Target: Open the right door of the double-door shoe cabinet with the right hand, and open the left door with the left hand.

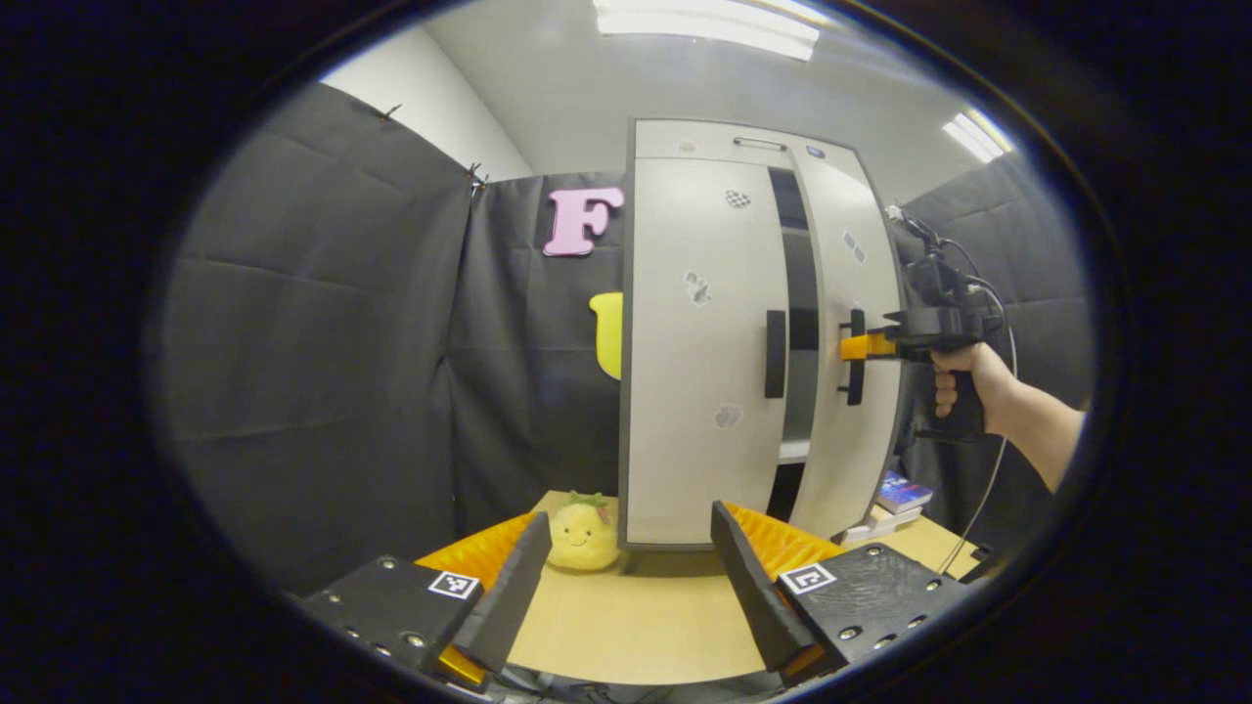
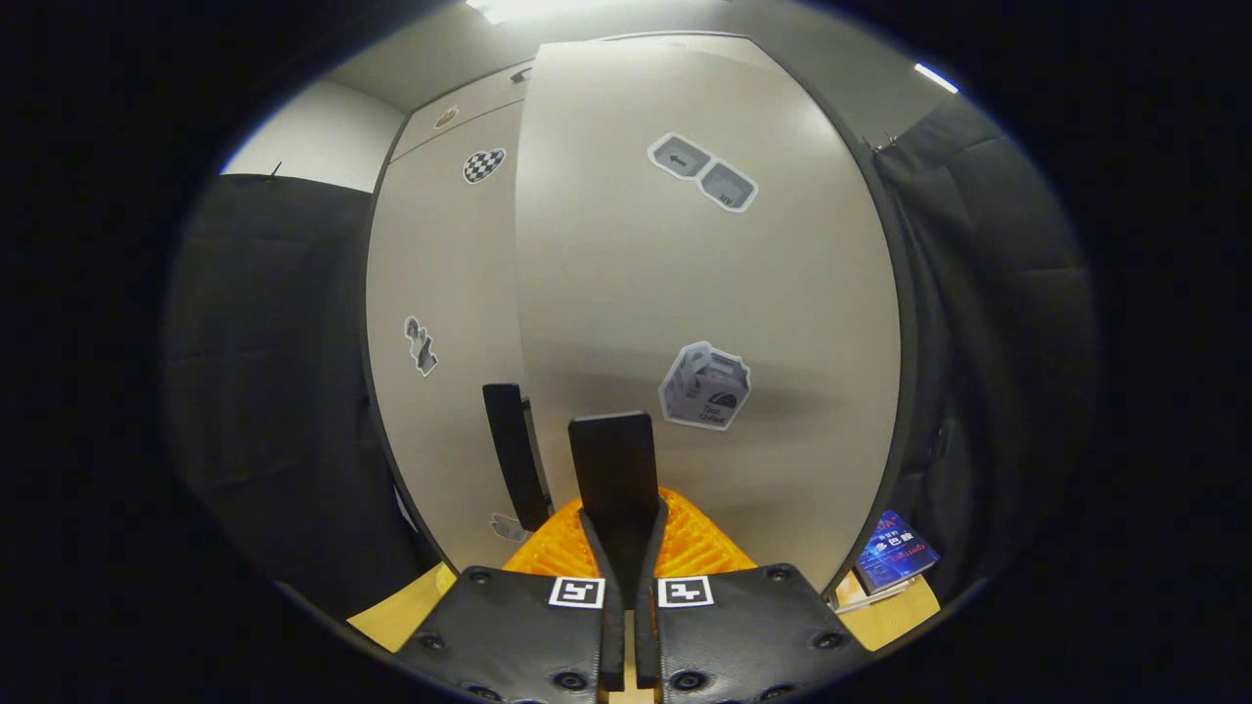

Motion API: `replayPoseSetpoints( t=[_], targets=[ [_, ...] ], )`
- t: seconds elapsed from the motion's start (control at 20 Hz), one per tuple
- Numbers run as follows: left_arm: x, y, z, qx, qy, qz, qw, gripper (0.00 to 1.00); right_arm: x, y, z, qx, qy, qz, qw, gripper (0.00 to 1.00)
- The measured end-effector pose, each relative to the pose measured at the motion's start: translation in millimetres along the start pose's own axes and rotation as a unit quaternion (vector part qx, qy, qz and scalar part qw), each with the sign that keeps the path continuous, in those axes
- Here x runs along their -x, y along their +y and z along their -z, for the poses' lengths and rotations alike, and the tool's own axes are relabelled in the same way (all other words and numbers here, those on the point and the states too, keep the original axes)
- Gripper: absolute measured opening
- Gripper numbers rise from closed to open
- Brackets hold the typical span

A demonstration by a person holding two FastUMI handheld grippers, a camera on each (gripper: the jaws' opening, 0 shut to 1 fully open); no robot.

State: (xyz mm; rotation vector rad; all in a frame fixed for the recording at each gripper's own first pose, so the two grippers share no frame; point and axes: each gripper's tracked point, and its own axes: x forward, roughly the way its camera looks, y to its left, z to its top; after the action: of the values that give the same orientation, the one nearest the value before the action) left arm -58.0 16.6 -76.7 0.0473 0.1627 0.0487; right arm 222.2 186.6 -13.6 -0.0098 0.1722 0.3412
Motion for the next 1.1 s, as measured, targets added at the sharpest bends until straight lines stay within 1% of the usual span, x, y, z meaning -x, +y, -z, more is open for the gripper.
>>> replayPoseSetpoints(
  t=[0.05, 0.1, 0.25, 0.35, 0.4, 0.5, 0.6, 0.65, 0.9, 0.95, 1.0, 1.1],
  targets=[
    [2.8, -4.9, 1.6, 0.006, 0.002, 0.007, 1.0, 0.95, 0.2, -1.3, -0.8, -0.001, -0.002, 0.001, 1.0, 0.02],
    [3.3, -8.4, 3.3, 0.01, 0.004, 0.014, 1.0, 0.98, 1.2, -2.4, -0.6, -0.001, -0.005, 0.002, 1.0, 0.06],
    [-2.0, -17.1, 7.7, 0.014, 0.01, 0.029, 0.999, 0.98, 3.3, -5.9, 1.0, -0.003, -0.008, 0.003, 1.0, 0.06],
    [-2.1, -22.6, 6.0, 0.013, 0.008, 0.038, 0.999, 0.95, 2.4, -7.7, 2.4, -0.005, -0.01, 0.003, 1.0, 0.06],
    [-2.5, -24.8, 4.9, 0.013, 0.007, 0.041, 0.999, 0.98, 1.2, -9.0, 2.9, -0.005, -0.012, 0.004, 1.0, 0.06],
    [-5.0, -30.3, 4.1, 0.012, 0.006, 0.051, 0.999, 0.97, 4.2, -10.9, 3.2, -0.002, -0.013, 0.007, 1.0, 0.06],
    [-7.9, -36.5, 3.3, 0.013, 0.004, 0.064, 0.998, 0.97, 7.1, -13.5, 3.3, -0.001, -0.012, 0.012, 1.0, 0.06],
    [-11.2, -39.9, 4.3, 0.014, 0.004, 0.071, 0.997, 0.98, 9.6, -14.7, 2.9, -0.004, -0.013, 0.015, 1.0, 0.02],
    [-19.2, -58.9, 7.1, 0.02, 0.006, 0.1, 0.995, 0.97, 17.4, -24.3, 2.1, 0.0, -0.006, 0.033, 0.999, 0.02],
    [-18.8, -62.8, 8.2, 0.023, 0.006, 0.104, 0.994, 0.95, 19.5, -26.6, 1.9, -0.002, -0.004, 0.037, 0.999, 0.06],
    [-18.5, -66.2, 8.2, 0.026, 0.005, 0.109, 0.994, 0.97, 21.5, -28.0, 2.3, -0.004, -0.002, 0.041, 0.999, 0.05],
    [-19.7, -69.9, 10.4, 0.033, 0.006, 0.113, 0.993, 0.97, 24.6, -31.7, 2.6, -0.011, -0.002, 0.05, 0.999, 0.05]
  ],
)
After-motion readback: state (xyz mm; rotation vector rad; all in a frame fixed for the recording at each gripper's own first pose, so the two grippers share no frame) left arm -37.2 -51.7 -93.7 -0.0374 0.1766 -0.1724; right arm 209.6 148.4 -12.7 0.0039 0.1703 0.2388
